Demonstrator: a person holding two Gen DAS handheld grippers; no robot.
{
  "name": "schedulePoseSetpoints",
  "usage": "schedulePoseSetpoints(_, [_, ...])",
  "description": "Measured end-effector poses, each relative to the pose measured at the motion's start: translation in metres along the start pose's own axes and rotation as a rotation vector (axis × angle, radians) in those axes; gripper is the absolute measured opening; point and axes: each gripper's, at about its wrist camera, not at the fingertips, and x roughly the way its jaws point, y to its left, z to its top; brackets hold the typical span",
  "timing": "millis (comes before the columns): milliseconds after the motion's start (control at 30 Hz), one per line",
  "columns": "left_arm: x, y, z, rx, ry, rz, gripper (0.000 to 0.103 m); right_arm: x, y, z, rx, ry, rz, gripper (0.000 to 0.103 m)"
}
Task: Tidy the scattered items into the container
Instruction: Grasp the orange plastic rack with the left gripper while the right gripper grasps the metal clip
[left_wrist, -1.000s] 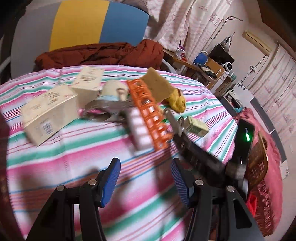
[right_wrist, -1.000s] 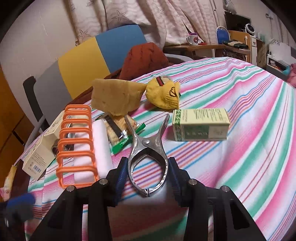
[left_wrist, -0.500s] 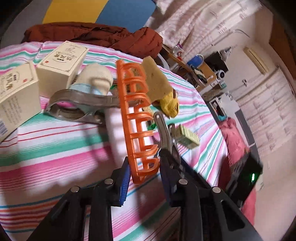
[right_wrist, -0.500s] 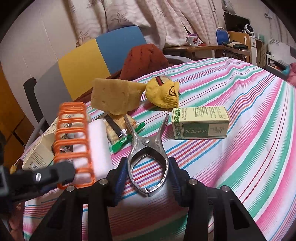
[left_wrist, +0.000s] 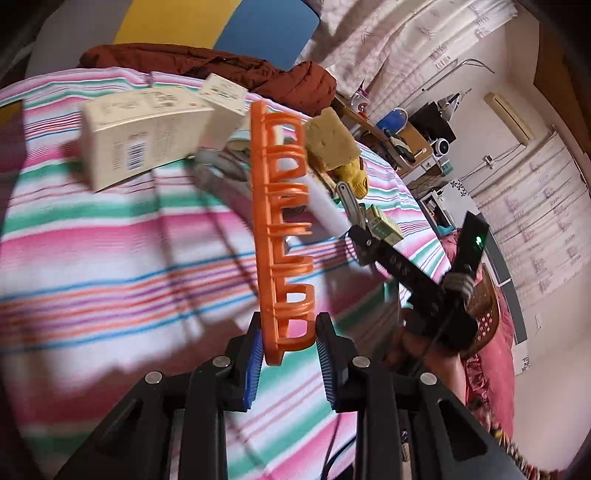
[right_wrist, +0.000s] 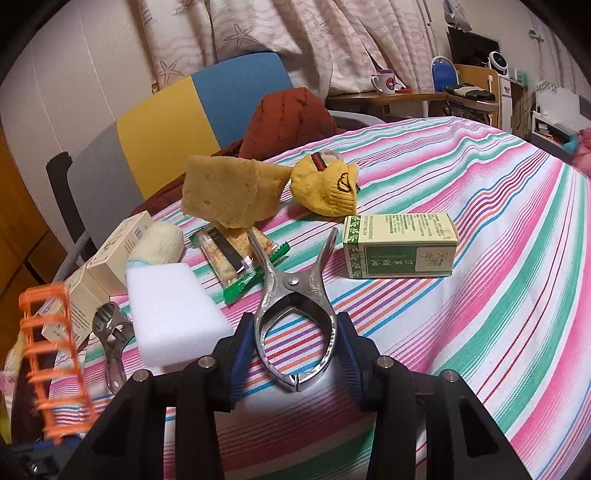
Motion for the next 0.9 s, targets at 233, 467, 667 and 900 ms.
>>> schedulePoseSetpoints(233, [-0.031,0.014,-0.016,0.008,-0.037,0.080,0.028,-0.005,0.003,-0.004,-0.018,-0.004,-0.015,0.044])
schedulePoseSetpoints(467, [-0.034,-0.002,-0.011,0.068,-0.069,0.224,0.055,-0.020,0.009,-0.019,-0.048,-0.008,-0.028,0.044])
schedulePoseSetpoints(667, [-0.029,-0.005,-0.008,0.126,-0.067,0.423,0.057,-0.048,0.033,-0.058,-0.195,-0.045,-0.046,0.044])
schedulePoseSetpoints(900, [-0.029,0.000,-0.006,0.062,-0.048,0.133,0.057,-0.070,0.025,-0.071,-0.080,-0.016,0.064,0.044])
